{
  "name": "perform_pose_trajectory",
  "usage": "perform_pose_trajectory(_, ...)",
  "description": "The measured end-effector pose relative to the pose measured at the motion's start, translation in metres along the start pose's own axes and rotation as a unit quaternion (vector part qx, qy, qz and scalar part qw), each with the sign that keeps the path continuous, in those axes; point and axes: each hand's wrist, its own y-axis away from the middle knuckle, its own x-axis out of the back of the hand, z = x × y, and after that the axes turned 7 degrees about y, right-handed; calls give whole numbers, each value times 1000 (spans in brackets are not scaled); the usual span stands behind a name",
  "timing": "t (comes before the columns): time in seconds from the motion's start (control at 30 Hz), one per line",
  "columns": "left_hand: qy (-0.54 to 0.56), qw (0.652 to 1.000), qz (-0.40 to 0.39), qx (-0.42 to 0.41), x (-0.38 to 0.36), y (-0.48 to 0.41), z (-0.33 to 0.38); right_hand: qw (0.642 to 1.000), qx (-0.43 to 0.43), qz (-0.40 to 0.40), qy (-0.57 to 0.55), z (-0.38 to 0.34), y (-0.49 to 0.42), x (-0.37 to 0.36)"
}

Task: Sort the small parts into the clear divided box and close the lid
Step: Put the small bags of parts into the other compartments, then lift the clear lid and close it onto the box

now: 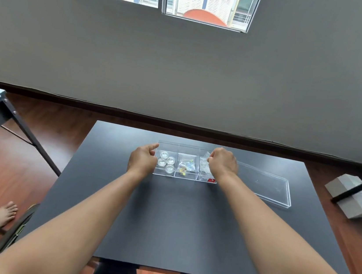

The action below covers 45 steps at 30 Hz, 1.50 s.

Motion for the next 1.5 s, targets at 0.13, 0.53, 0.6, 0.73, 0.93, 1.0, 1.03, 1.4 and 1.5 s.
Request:
perform_pose_trajectory(0.13, -3, 1000, -2, 0, 0, 0, 1, 999, 27, 9, 13, 3, 5, 2)
perform_pose_trajectory(0.53, -66, 997, 26, -24, -7, 5, 5, 982, 27, 67, -175, 58, 17, 14)
perform_pose_trajectory(0.6, -87, 995, 45, -27, -10, 11, 10, 979, 14, 83, -187, 75, 18, 15)
perform_pose_trajectory(0.73, -121, 973, 127, -148, -27, 30, 28, 973, -41, 117, -194, 114, 21, 18)
perform_pose_trajectory(0.93, -53, 938, -22, -342, -93, 71, 71, 966, -150, 174, -123, 173, 26, 21)
perform_pose_trajectory(1.0, -65, 936, -108, -328, -122, 85, 78, 962, -185, 163, -115, 190, 29, 20)
perform_pose_trajectory(1.03, -87, 934, -149, -314, -137, 89, 79, 961, -198, 157, -112, 197, 30, 20)
perform_pose_trajectory(1.4, -262, 940, -202, -86, -221, 87, 89, 972, -227, 20, -49, 230, 35, 3)
perform_pose_trajectory(1.5, -241, 951, -194, -6, -229, 89, 96, 969, -246, -1, -37, 231, 37, -1)
